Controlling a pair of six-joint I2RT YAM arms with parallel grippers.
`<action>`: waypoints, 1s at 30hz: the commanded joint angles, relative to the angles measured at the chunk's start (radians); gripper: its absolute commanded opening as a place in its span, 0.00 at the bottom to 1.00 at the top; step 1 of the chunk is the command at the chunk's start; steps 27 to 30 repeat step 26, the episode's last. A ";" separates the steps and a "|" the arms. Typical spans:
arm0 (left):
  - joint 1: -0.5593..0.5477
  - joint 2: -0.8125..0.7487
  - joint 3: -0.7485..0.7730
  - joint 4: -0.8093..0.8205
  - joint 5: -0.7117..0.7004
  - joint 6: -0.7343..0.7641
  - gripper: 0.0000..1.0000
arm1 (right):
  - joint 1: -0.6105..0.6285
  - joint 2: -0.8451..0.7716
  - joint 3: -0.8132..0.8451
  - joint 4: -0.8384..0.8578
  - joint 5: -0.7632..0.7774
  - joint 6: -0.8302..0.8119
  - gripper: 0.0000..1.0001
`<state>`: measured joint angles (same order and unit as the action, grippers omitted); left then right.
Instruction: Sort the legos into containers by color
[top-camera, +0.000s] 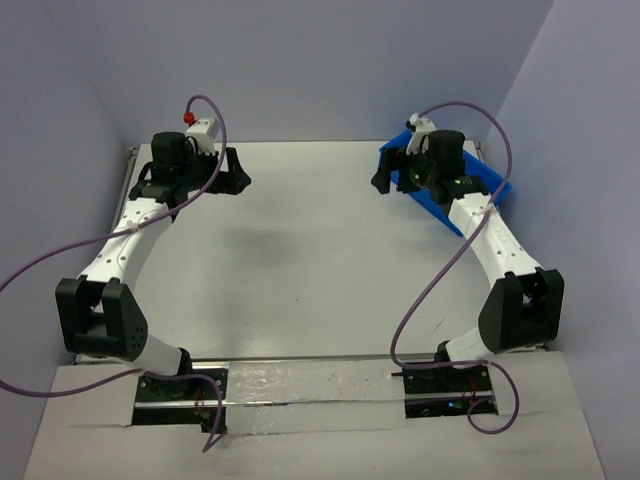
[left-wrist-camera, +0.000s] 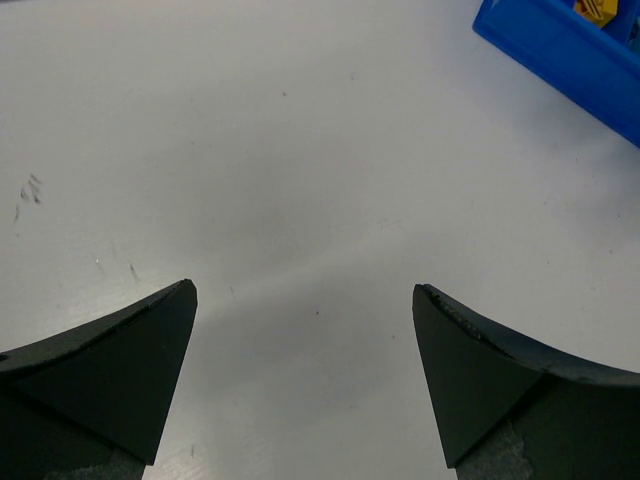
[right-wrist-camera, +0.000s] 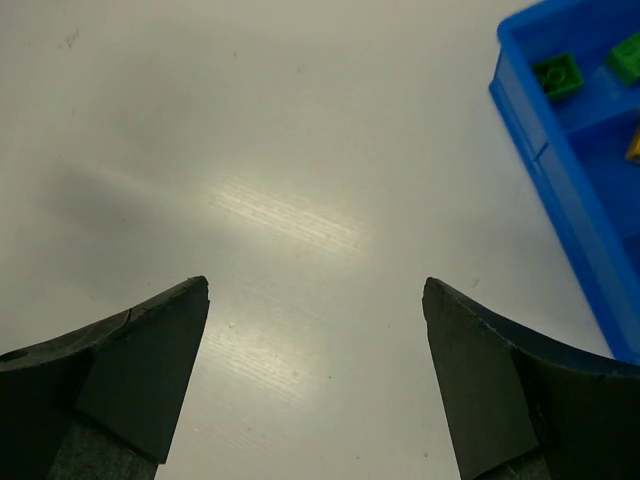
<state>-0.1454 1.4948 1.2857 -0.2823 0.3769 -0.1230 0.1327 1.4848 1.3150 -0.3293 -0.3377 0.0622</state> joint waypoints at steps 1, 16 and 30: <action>0.013 -0.082 -0.014 -0.097 -0.074 -0.030 0.99 | 0.025 -0.116 -0.112 0.049 0.001 0.002 0.95; 0.033 -0.361 -0.295 -0.077 -0.120 -0.003 0.99 | 0.054 -0.424 -0.377 0.072 0.105 0.009 0.98; 0.033 -0.435 -0.334 -0.069 -0.143 -0.015 0.99 | 0.019 -0.516 -0.420 0.068 0.095 0.011 1.00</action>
